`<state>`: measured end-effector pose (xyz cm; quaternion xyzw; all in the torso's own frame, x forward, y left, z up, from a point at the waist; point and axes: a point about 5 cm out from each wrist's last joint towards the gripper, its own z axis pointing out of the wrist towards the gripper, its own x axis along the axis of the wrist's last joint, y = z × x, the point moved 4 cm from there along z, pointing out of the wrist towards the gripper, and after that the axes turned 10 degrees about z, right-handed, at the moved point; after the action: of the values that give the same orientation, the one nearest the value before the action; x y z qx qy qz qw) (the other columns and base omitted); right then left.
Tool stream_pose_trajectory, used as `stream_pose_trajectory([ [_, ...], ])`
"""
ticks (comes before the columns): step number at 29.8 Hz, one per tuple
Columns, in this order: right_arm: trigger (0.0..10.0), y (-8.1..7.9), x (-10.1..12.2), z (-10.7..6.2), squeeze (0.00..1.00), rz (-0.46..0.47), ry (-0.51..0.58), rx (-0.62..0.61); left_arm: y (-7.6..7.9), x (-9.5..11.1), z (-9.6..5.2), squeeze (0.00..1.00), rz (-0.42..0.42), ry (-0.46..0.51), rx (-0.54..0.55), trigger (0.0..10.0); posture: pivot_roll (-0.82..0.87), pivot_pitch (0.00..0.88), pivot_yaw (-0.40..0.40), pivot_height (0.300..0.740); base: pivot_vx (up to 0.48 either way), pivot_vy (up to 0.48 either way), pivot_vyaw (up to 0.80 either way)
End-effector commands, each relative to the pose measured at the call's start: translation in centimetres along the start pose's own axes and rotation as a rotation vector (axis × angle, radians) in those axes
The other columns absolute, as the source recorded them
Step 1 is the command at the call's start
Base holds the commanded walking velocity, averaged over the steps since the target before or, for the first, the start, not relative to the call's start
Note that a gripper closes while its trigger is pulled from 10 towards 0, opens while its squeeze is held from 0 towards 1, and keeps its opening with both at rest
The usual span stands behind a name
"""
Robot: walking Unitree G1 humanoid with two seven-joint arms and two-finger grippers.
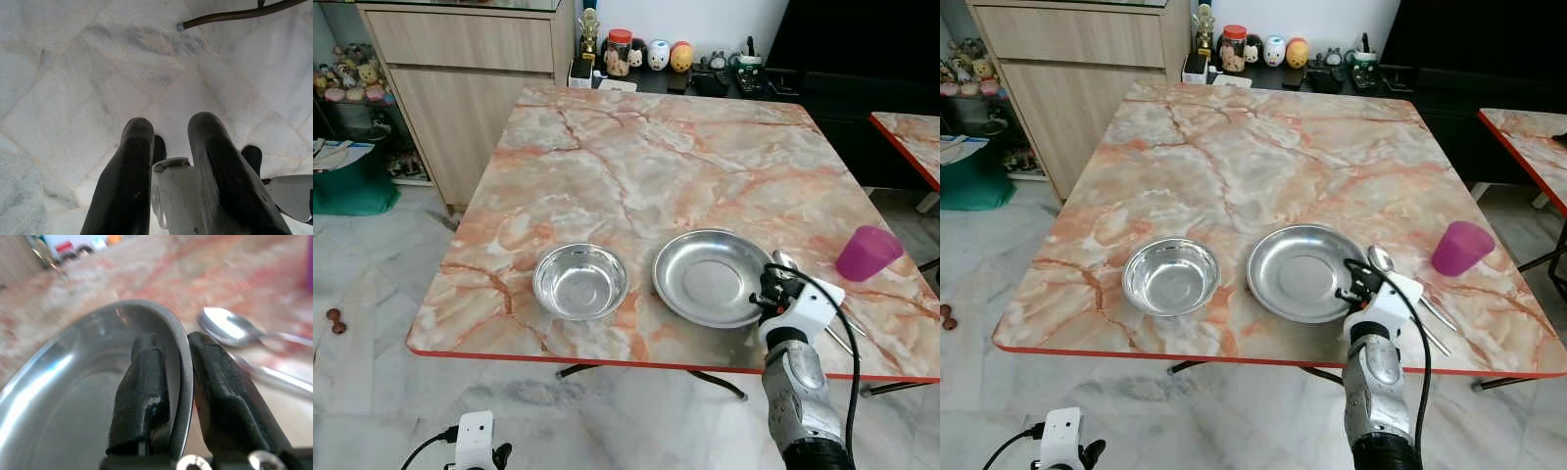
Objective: Setting the table
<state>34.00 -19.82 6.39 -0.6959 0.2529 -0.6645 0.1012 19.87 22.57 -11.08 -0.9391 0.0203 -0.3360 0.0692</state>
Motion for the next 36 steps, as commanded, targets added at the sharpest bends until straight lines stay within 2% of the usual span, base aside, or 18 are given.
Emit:
stream_pose_trajectory([
  [1, 10.0, -0.8, 2.0, 0.4, 0.0, 0.023, 0.083, 0.026, 0.3, -0.2, 0.0, 0.0, 0.001, -0.006, -0.005, 10.0, 0.04, 0.013, -0.093, 0.74, 0.0, 0.0, 0.0],
  [7, 10.0, -2.0, 4.3, 1.0, 0.0, 0.074, 0.173, 0.075, 0.3, -0.1, 0.0, 0.0, 0.001, -0.005, -0.004, 10.0, 0.04, 0.008, -0.09, 0.74, 0.0, 0.0, 0.0],
  [11, 10.0, -2.1, 4.9, 1.1, 0.0, 0.095, 0.197, 0.083, 0.2, 0.0, 0.0, 0.0, 0.003, -0.004, -0.003, 10.0, 0.04, 0.005, -0.089, 0.74, 0.0, 0.0, 0.0],
  [13, 10.0, -2.1, 5.8, 1.2, 0.0, 0.143, 0.23, 0.085, 0.2, 0.0, 0.0, 0.0, 0.004, -0.004, -0.003, 10.0, 0.04, 0.003, -0.087, 0.74, 0.0, 0.0, 0.0],
  [17, 10.0, -2.6, 7.5, 1.3, 0.0, 0.302, 0.279, 0.116, 0.2, 0.0, 0.0, 0.0, 0.009, -0.004, -0.002, 10.0, 0.04, 0.003, -0.085, 0.74, 0.0, 0.0, 0.0],
  [19, 10.0, -2.8, 7.6, 1.2, 0.0, 0.339, 0.282, 0.127, 0.2, 0.0, 0.0, 0.0, 0.01, -0.004, -0.002, 10.0, 0.04, 0.003, -0.084, 0.74, 0.0, 0.0, 0.0],
  [24, 10.0, -3.6, 6.9, 1.2, 0.0, 0.442, 0.234, 0.176, -0.7, -0.3, -0.1, 0.0, -0.113, -0.011, 0.056, 10.0, 0.04, 0.008, -0.087, 0.74, 0.0, 0.0, 0.0],
  [30, 10.0, -4.6, 6.4, 0.9, 0.0, 0.477, 0.193, 0.249, -1.6, -1.1, -0.3, 0.0, -0.13, -0.031, 0.069, 10.0, 0.04, 0.005, -0.085, 0.74, 0.0, 0.0, 0.0],
  [36, 10.0, -4.9, 6.7, 0.8, 0.0, 0.465, 0.184, 0.281, -2.2, -1.9, -0.7, 0.0, -0.145, -0.035, 0.094, 10.0, 0.04, 0.0, -0.086, 0.74, 0.0, 0.0, 0.0],
])
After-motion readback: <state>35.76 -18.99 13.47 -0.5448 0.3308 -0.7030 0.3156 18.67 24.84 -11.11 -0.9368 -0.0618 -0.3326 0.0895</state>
